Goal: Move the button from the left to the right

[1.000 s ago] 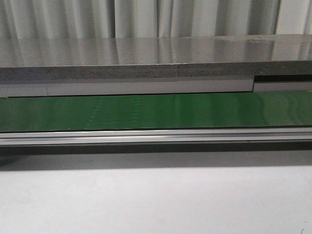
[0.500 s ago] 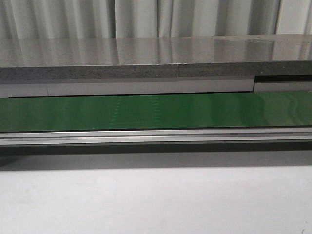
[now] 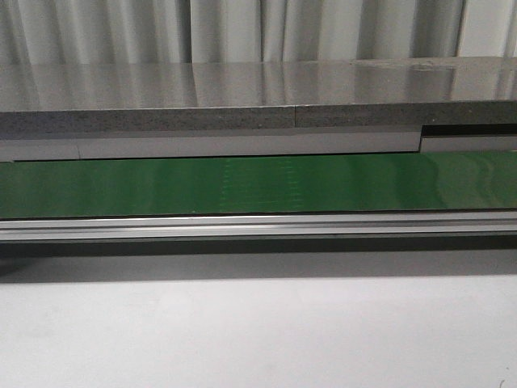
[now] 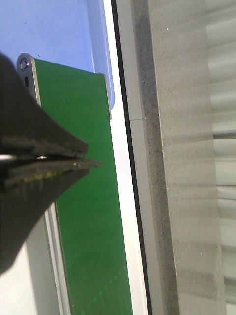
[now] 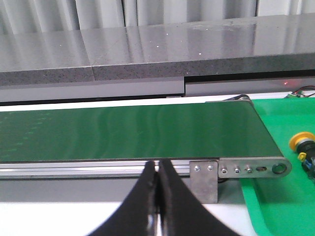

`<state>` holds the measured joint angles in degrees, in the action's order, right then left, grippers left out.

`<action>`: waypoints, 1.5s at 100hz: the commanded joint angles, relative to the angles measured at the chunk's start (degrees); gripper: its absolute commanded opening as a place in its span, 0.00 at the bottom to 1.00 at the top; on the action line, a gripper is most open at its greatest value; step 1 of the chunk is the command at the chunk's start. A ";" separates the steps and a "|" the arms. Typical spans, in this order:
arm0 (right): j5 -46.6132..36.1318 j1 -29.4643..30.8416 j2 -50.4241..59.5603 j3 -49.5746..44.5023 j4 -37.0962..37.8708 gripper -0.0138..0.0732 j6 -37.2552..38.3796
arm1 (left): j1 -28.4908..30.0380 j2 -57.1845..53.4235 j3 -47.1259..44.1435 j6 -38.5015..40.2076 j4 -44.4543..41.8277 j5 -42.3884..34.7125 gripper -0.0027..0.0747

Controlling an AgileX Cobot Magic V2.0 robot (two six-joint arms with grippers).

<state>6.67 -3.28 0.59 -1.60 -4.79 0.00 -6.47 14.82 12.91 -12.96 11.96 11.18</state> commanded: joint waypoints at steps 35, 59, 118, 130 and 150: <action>-4.53 0.02 1.18 0.83 0.63 0.08 0.00 | -0.43 0.54 1.09 -0.06 0.34 -4.89 0.01; -4.53 0.02 1.18 0.83 0.63 0.08 0.00 | 2.98 -2.81 0.02 1.29 -7.03 -8.63 0.01; -4.60 0.02 1.18 0.83 0.63 0.08 0.00 | 10.31 -16.88 -14.74 13.90 -11.51 -9.53 0.01; -4.54 0.02 1.18 0.83 0.63 0.08 0.00 | 10.31 -16.88 -15.89 13.90 -11.51 -10.12 0.01; -4.54 0.02 1.18 0.83 0.63 0.08 0.00 | 10.31 -16.88 -15.93 13.90 -11.30 -9.56 0.01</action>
